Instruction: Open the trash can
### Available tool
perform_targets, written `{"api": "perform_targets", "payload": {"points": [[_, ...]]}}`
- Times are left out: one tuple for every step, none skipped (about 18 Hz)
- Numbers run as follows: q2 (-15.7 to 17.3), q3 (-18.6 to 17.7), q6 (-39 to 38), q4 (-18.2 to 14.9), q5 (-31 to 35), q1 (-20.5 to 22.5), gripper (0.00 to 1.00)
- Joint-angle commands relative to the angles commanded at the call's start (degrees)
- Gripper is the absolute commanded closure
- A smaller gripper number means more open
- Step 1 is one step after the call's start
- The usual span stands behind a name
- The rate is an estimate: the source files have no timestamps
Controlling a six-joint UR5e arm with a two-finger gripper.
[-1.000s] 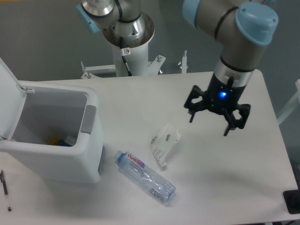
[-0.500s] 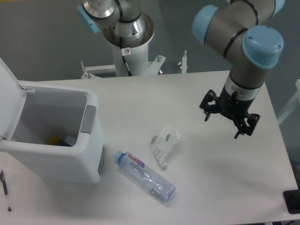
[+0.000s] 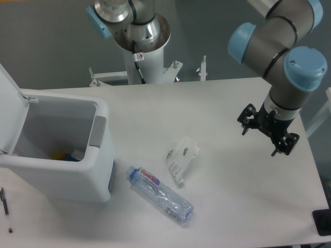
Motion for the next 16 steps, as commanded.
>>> {"api": "perform_targets", "payload": {"points": [[0.00,-0.09,0.09,0.00,0.00,0.00,0.00],[0.00,-0.09,0.09,0.00,0.09,0.00,0.00],[0.00,-0.09,0.09,0.00,0.26,0.00,0.00],[0.00,-0.17,0.00,0.00,0.53,0.00,0.00],[0.00,-0.18,0.09,0.17,0.88,-0.09,0.00],[0.00,-0.26,0.26,0.09,2.01,-0.09,0.00],[0.00,-0.35,0.52,-0.17,3.59,-0.09,0.00],[-0.09,-0.35,0.61,-0.26,4.65,-0.09,0.00],[-0.09,-0.53,0.70,-0.26,5.09,-0.09,0.00],[-0.17,-0.70,0.79,-0.09,5.10,-0.09,0.00],[-0.18,-0.88,0.79,0.09,5.10,-0.09,0.00],[-0.18,-0.97,0.79,0.17,5.10,-0.09,0.00],[-0.18,-0.97,0.79,0.26,5.10,-0.09,0.00],[-0.26,-0.97,0.79,0.26,5.10,-0.09,0.00],[-0.26,-0.97,0.79,0.26,5.10,-0.09,0.00],[-0.26,-0.97,0.79,0.26,5.10,-0.09,0.00]]}}
